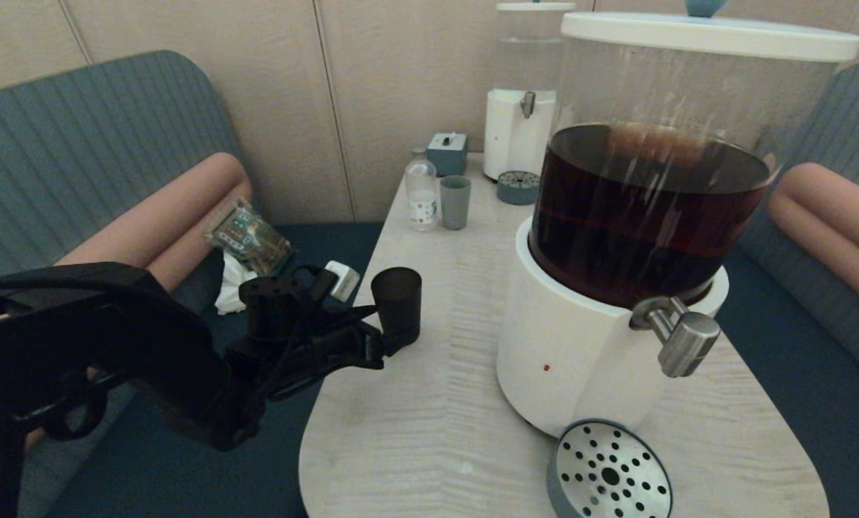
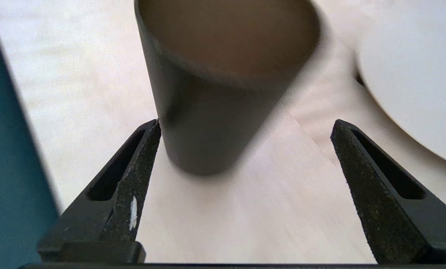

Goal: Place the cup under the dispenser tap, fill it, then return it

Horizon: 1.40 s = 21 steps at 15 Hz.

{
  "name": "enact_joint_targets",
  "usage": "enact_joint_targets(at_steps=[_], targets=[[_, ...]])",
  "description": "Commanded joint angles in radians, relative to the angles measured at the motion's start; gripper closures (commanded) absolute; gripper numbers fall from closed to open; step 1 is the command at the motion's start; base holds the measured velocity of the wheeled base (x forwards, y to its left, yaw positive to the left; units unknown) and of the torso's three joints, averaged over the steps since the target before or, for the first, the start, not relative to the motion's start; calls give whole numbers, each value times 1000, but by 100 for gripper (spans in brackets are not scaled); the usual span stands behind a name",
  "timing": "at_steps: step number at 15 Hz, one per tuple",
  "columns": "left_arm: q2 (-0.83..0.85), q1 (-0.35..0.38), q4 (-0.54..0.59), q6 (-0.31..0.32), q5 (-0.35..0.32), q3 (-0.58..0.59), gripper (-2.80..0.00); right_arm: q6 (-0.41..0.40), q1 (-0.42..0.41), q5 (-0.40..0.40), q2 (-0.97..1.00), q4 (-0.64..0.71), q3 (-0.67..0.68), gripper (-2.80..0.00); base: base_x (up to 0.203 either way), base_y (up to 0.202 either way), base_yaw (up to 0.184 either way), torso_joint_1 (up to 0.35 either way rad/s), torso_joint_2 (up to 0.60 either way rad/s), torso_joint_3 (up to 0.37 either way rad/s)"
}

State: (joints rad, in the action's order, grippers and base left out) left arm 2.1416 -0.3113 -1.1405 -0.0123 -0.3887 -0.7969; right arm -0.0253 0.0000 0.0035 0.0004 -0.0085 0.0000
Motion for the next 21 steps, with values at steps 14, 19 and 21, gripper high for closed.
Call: enact_joint_targets(at_steps=[14, 19, 21], targets=[[-802, -9, -1, -16, -23, 522, 0, -1, 0, 1, -5, -1, 8, 0, 0, 0, 0, 0, 0, 0], [-1013, -5, 1, -35, 18, 568, 0, -1, 0, 1, -5, -1, 8, 0, 0, 0, 0, 0, 0, 0], [-1130, 23, 2, -39, 70, 564, 0, -1, 0, 0, -5, -1, 8, 0, 0, 0, 0, 0, 0, 0]])
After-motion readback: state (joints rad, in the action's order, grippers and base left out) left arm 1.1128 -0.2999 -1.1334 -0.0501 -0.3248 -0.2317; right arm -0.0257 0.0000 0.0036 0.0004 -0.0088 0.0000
